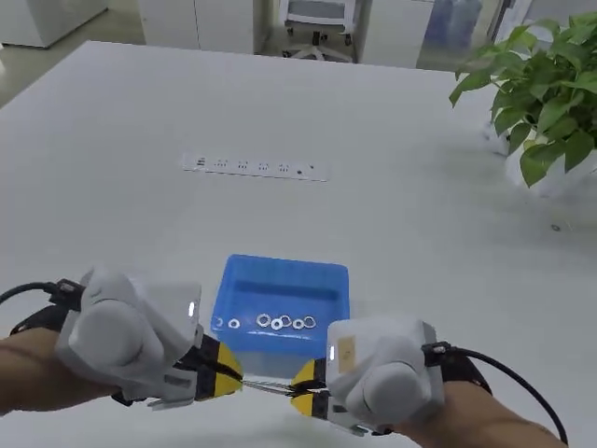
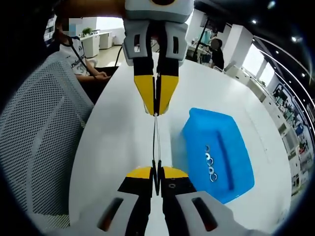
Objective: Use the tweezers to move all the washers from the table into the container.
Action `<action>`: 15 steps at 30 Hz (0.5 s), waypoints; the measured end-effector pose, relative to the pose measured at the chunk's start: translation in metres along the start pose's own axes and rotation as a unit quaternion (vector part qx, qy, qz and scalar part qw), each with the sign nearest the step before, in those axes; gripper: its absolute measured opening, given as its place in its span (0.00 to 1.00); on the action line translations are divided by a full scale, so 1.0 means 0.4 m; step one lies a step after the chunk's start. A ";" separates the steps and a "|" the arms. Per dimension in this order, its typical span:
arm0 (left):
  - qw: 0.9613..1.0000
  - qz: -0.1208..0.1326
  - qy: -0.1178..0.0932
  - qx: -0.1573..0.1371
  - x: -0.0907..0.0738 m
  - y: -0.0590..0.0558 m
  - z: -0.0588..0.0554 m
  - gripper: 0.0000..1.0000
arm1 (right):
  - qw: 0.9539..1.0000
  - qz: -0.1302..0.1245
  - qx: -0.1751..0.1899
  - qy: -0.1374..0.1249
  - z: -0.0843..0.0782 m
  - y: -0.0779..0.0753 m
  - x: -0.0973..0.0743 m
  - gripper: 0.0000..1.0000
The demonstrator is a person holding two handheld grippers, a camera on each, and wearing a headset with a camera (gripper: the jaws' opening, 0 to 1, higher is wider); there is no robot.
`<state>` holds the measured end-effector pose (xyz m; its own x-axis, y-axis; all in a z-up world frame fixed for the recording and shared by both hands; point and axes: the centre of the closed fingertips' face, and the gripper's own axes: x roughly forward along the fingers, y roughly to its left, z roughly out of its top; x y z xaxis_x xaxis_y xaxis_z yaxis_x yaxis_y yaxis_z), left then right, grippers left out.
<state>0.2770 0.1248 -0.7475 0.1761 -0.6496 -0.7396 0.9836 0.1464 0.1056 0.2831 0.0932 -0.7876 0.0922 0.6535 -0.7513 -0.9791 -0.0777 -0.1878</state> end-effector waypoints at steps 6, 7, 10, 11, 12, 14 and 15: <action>1.000 -0.005 0.019 -0.004 0.025 -0.002 -0.038 0.05 | 1.000 0.007 0.005 0.010 -0.011 0.007 0.017 0.07; 1.000 -0.006 0.021 -0.006 0.028 -0.001 -0.044 0.05 | 1.000 0.009 0.007 0.012 -0.013 0.009 0.021 0.07; 1.000 -0.010 0.024 -0.016 0.042 -0.002 -0.059 0.05 | 1.000 0.012 0.007 0.018 -0.022 0.011 0.029 0.07; 1.000 -0.009 0.025 -0.015 0.046 -0.001 -0.062 0.05 | 1.000 0.013 0.007 0.019 -0.025 0.012 0.031 0.07; 0.999 -0.010 0.027 -0.016 0.051 -0.001 -0.066 0.05 | 1.000 0.015 0.010 0.020 -0.028 0.014 0.032 0.07; 0.999 -0.012 0.028 -0.021 0.058 -0.003 -0.074 0.05 | 1.000 0.018 0.016 0.020 -0.034 0.015 0.035 0.07; 0.999 -0.012 0.028 -0.024 0.061 -0.003 -0.076 0.05 | 1.000 0.018 0.016 0.020 -0.035 0.015 0.035 0.08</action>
<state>0.2790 0.1316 -0.7858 0.1477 -0.6109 -0.7778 0.9843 0.1676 0.0553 0.2810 0.0915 -0.8082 0.0639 0.6193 -0.7826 -0.9872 -0.0757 -0.1404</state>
